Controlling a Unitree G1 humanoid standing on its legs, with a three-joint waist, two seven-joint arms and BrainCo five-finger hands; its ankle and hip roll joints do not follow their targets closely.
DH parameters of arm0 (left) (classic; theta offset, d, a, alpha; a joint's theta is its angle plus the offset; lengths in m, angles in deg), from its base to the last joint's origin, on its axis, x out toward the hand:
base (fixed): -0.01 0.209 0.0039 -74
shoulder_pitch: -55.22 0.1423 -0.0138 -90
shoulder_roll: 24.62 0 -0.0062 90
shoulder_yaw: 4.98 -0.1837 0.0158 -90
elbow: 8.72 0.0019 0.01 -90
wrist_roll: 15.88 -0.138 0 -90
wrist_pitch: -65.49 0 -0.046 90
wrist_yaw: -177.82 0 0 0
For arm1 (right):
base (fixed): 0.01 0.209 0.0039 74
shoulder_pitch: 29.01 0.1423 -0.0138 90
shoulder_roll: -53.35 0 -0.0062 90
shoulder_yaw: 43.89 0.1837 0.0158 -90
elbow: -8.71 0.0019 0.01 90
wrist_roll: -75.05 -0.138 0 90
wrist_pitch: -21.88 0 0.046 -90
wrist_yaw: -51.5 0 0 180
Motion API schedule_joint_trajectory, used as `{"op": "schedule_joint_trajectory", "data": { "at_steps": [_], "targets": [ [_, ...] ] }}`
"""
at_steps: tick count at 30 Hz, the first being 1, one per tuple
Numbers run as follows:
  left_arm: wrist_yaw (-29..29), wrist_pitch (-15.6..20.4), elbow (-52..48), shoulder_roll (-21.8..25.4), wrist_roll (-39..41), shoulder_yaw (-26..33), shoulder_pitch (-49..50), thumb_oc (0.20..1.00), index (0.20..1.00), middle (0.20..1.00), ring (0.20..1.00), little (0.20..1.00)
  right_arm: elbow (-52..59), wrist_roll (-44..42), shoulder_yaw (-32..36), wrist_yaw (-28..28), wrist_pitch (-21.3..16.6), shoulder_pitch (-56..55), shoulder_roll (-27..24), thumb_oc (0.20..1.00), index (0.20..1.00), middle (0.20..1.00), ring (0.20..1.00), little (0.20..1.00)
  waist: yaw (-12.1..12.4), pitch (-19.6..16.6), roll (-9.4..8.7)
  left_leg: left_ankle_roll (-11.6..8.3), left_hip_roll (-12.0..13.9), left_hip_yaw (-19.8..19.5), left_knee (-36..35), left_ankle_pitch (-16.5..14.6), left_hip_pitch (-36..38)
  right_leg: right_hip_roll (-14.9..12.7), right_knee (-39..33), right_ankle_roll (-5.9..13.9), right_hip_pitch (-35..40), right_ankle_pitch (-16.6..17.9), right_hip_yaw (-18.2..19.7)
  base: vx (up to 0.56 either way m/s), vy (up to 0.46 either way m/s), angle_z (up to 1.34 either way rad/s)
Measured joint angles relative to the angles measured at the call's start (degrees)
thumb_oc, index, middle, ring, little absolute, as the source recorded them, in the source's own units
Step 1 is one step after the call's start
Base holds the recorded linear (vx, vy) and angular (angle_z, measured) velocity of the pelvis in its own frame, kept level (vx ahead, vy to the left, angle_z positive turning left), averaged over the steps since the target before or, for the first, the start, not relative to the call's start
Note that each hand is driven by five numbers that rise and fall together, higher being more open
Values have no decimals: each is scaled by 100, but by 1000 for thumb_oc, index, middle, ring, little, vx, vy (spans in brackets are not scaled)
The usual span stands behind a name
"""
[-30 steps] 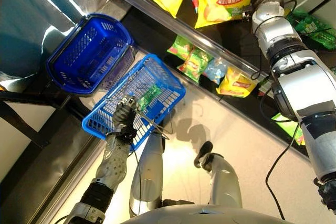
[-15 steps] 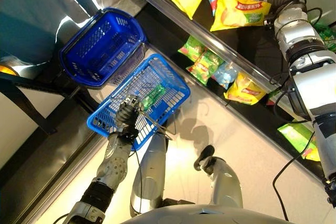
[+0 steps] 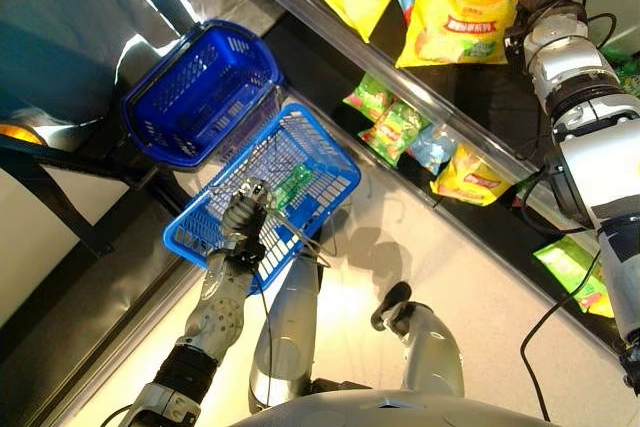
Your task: Pick up the snacks into the basket
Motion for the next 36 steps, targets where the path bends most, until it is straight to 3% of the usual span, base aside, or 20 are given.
{"op": "schedule_joint_trajectory", "data": {
  "at_steps": [13,14,15,16,17,23,27,36],
  "targets": [
    [0,0,0,3,0,0,-3,200,200,200,200,200,0,-43,4,10,-1,0,36,200,200,200,200,200,-11,0,1,-2,11,-5,3,0,0,-4,-2,-2,0,-1,10,0,0,0],
    [0,0,0,3,0,0,-6,200,200,200,200,200,2,-23,-21,43,-4,0,59,413,413,413,413,413,-15,0,1,-1,18,-4,2,0,1,-7,-4,-2,0,-1,13,0,0,0],
    [0,0,0,3,0,1,-9,200,200,200,200,200,4,58,-79,154,-4,0,99,686,686,686,686,686,-29,0,1,-1,21,-1,4,-1,1,-12,-9,-2,-3,0,14,-87,41,-2],
    [2,0,0,3,0,-3,-12,200,200,200,200,200,12,129,-155,220,-5,0,130,875,875,875,875,875,-26,0,1,8,17,7,4,17,0,-10,-7,-2,-12,6,10,-15,30,-5],
    [5,0,0,3,0,-2,-19,200,200,200,200,200,24,264,-214,325,-5,-2,216,1000,1000,1000,1000,1000,-37,0,1,2,21,5,9,5,2,-11,-10,-3,-17,5,20,-86,49,-6],
    [132,8,1,46,-3,1,-106,200,200,200,200,200,719,1235,-247,893,-1,-146,828,1000,1000,1000,1000,1000,-168,0,1,-9,72,75,85,-42,-14,34,-9,-15,-58,7,98,-19,19,-8],
    [204,16,1,44,-3,-5,-135,200,200,200,200,200,1073,1760,-226,1096,7,-250,838,1000,1000,1000,1000,1000,-172,0,1,-10,77,92,87,-43,-89,44,0,-28,-151,21,121,1,3,-2],
    [236,22,3,41,-2,-17,-132,200,200,200,200,200,957,1842,-410,1062,8,-230,843,1000,1000,1000,1000,1000,-168,0,0,-16,82,83,132,-85,-118,36,3,-24,-150,16,127,21,0,0]
  ]
}}
